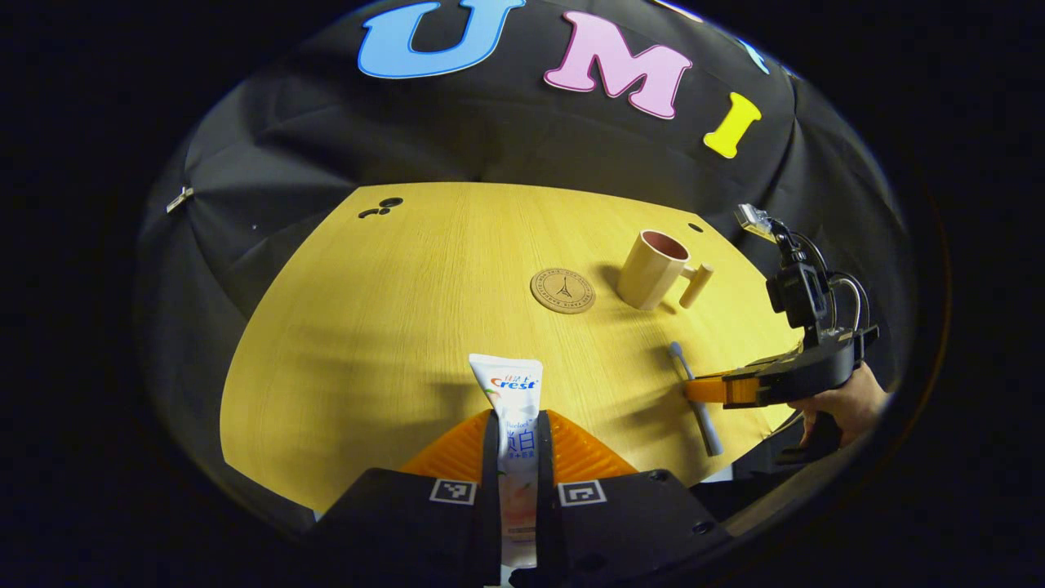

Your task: Put the toothbrush and toothpaste on the desktop into the cup, then pick up the cup and place it on the coaster on the desktop.

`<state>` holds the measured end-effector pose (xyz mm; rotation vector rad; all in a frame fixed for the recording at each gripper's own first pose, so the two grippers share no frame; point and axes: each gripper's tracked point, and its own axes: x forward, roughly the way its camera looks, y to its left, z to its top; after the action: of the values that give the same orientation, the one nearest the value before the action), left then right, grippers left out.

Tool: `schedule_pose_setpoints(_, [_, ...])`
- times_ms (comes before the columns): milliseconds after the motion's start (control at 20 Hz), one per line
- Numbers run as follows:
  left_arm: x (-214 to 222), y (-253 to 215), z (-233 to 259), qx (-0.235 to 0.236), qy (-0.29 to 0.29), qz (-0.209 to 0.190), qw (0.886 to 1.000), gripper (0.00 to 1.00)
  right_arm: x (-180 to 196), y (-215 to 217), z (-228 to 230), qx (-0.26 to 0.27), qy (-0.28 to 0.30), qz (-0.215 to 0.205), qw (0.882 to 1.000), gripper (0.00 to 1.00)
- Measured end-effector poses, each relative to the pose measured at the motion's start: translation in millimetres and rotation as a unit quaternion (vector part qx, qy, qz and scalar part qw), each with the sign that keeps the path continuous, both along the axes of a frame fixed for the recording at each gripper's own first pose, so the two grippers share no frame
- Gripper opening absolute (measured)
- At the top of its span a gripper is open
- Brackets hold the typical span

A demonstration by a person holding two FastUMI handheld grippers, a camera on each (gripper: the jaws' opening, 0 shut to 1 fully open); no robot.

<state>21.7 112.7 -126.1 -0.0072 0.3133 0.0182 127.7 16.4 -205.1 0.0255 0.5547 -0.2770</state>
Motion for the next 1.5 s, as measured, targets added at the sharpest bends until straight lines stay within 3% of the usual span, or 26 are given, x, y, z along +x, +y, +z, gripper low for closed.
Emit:
schedule_pose_setpoints(150, [-3.1,-3.1,3.5,-0.012,-0.009,0.002,1.000,0.22,-2.6,0.9,0.0,-0.007,-0.010,0.021,1.000,0.07])
schedule_pose_setpoints(300, [-6.8,-12.0,11.5,-0.029,-0.027,-0.010,0.999,0.22,-9.0,4.5,1.5,0.025,-0.032,0.034,0.999,0.07])
schedule_pose_setpoints(700, [-3.3,-46.9,47.0,-0.048,-0.079,-0.046,0.995,0.22,-33.4,20.9,48.4,0.056,-0.113,0.093,0.988,0.07])
schedule_pose_setpoints(800, [3.2,-63.7,65.9,-0.066,-0.102,-0.066,0.990,0.22,-42.9,22.8,58.9,0.062,-0.124,0.106,0.985,0.03])
schedule_pose_setpoints(850, [9.0,-72.9,75.4,-0.075,-0.113,-0.077,0.988,0.22,-47.7,20.9,63.8,0.060,-0.128,0.109,0.984,0.07])
schedule_pose_setpoints(1150, [49.6,-115.3,133.3,-0.104,-0.157,-0.113,0.976,0.22,-75.4,1.8,86.5,0.048,-0.146,0.127,0.980,0.07])
schedule_pose_setpoints(1500, [93.8,-163.8,187.8,-0.135,-0.208,-0.154,0.956,0.22,-97.5,-33.2,85.2,0.055,-0.142,0.123,0.981,0.07])
